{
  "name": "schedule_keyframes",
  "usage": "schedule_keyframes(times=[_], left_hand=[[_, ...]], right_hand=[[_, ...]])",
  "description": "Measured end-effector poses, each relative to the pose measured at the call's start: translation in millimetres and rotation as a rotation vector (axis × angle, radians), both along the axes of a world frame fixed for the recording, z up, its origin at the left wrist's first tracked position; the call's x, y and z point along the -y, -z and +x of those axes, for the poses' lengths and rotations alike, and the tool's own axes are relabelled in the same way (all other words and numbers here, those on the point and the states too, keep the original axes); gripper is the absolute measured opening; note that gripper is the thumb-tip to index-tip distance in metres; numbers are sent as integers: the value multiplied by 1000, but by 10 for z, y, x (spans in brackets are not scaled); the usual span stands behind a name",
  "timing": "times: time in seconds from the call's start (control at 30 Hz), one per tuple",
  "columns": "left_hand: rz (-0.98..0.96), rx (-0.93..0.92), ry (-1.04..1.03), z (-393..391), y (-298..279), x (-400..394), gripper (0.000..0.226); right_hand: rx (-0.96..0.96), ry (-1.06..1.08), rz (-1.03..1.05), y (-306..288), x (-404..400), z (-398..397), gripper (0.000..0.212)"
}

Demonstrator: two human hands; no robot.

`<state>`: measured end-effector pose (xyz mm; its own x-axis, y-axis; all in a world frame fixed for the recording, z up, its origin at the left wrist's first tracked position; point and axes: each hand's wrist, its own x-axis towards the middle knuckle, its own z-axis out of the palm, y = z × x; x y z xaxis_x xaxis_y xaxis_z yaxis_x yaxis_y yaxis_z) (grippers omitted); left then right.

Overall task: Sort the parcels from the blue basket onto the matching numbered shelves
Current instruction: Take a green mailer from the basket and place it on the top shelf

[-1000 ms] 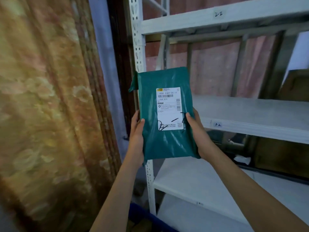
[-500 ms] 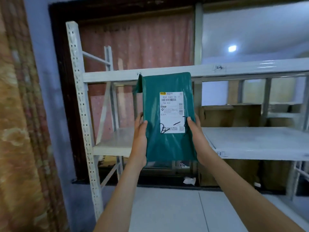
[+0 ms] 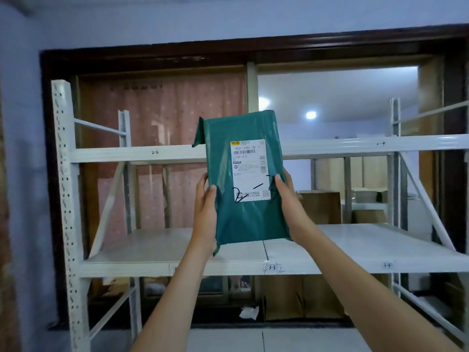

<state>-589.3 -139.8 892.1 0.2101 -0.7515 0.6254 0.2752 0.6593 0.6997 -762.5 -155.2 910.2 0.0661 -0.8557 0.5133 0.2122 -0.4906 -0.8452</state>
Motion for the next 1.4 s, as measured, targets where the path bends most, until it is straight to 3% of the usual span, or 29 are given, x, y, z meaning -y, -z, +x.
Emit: schedule_keyframes(times=[0.4, 0.77, 1.13, 1.4], left_hand=[[-147, 43, -47, -208, -1315, 425, 25], [-333, 119, -31, -77, -2291, 1394, 41], [-290, 263, -112, 13, -2430, 2430, 48], [-177, 312, -127, 81, -2324, 2843, 45]], right_hand=[[-30, 43, -230, -1337, 427, -197, 45], [-64, 170, -407, -2304, 1246, -87, 48], [-201, 335, -391, -2339, 2210, -3, 49], [-268, 311, -252, -2147, 2767, -40, 58]])
